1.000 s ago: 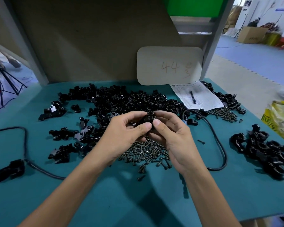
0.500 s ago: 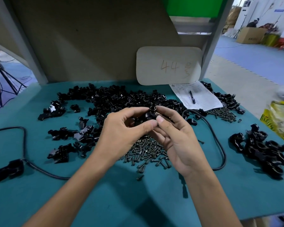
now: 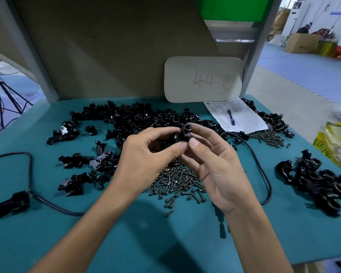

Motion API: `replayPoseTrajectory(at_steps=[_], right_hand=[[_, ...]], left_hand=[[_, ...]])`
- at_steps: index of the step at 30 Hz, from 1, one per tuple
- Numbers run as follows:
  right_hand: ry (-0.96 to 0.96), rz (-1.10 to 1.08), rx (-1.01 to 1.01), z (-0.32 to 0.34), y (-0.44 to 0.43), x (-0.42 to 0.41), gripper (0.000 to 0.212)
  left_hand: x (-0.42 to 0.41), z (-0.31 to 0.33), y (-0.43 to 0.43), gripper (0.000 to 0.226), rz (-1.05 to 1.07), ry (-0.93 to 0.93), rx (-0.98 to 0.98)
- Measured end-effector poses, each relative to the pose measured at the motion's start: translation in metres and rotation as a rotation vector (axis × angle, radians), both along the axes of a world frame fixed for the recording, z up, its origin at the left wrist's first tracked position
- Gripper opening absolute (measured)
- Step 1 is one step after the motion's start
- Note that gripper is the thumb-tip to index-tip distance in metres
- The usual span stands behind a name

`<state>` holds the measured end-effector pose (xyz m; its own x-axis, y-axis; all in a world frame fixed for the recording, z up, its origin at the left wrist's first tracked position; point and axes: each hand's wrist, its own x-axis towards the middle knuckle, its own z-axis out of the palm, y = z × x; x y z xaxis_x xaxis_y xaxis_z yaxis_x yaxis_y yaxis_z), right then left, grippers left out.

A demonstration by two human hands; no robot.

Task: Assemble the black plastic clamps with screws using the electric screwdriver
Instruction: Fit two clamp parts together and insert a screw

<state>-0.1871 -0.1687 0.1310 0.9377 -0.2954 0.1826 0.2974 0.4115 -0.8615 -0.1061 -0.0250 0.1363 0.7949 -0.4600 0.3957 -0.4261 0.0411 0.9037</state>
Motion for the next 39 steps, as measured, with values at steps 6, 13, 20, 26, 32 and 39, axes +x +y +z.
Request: replayPoseTrajectory(at_steps=[6, 13, 20, 26, 32, 39], right_hand=[[0.035, -0.015, -0.044, -0.0028, -0.0018, -0.0008, 0.028], [0.038, 0.037, -0.003, -0.0003, -0.0042, 0.0005, 0.023], [0.026, 0.074, 0.036, 0.0006, -0.0034, 0.0, 0.022], [0.035, 0.077, 0.042, 0.0009, -0.0026, -0.0008, 0.021], [0.035, 0.08, 0.05, 0.0013, -0.0019, -0.0003, 0.022], [0.031, 0.093, 0.04, 0.0027, -0.0011, 0.0, 0.023]], left_hand=[[-0.0002, -0.0017, 0.0012, 0.038, -0.003, 0.005, 0.004], [-0.0001, 0.0001, 0.0031, 0.041, -0.027, -0.013, -0.008], [0.0, -0.0007, 0.0042, 0.043, -0.009, -0.051, 0.022], [0.0001, -0.0011, 0.0049, 0.041, -0.006, -0.054, 0.011], [0.0008, -0.0008, 0.0042, 0.042, -0.016, -0.037, 0.0], [-0.0011, -0.0012, 0.0035, 0.041, 0.016, -0.034, -0.037]])
